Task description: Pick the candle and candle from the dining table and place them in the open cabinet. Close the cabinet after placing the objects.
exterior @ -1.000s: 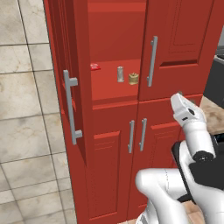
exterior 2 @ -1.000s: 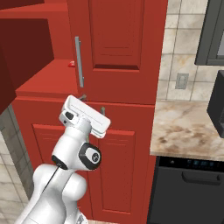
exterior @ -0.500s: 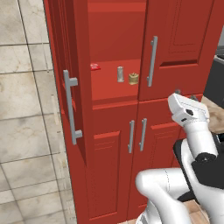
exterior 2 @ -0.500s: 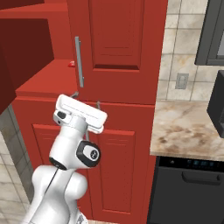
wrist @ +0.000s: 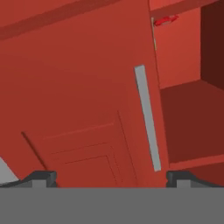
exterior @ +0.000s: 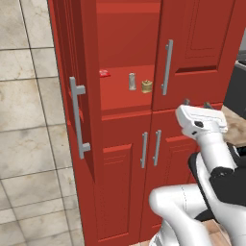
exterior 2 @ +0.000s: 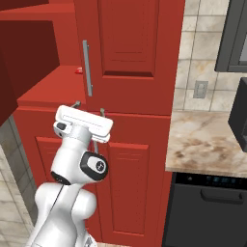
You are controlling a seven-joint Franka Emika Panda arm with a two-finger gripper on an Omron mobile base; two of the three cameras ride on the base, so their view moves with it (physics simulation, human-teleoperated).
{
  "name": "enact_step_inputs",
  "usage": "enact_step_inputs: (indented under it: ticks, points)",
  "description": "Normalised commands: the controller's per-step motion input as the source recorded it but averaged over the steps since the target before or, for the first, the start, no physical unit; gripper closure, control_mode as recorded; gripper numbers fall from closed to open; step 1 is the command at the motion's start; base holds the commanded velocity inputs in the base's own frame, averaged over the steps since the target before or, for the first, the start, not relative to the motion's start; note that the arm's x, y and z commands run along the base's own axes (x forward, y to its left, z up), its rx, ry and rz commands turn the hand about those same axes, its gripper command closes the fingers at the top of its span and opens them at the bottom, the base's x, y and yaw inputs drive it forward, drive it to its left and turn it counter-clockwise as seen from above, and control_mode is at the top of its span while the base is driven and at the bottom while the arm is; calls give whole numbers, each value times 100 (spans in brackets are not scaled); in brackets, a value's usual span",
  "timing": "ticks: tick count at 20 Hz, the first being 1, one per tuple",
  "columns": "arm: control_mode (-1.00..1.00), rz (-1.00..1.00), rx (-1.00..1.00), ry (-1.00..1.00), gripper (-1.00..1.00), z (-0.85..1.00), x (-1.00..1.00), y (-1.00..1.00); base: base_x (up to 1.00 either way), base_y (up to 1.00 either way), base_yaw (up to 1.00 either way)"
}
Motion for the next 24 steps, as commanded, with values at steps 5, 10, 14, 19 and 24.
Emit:
enact_step_inputs:
  ticks: [5,10,14,19,24]
  points:
    - [-100,-6,-12,14,-100,75,-74,7,0,0,0]
    - [-100,-6,-12,6,-100,89,-65,18,0,0,0]
    - [-100,0,-8,0,-100,100,-59,37,0,0,0]
    - [-100,0,-8,0,-100,96,-60,38,0,0,0]
    - [-100,0,-4,1,-100,58,-85,9,0,0,0]
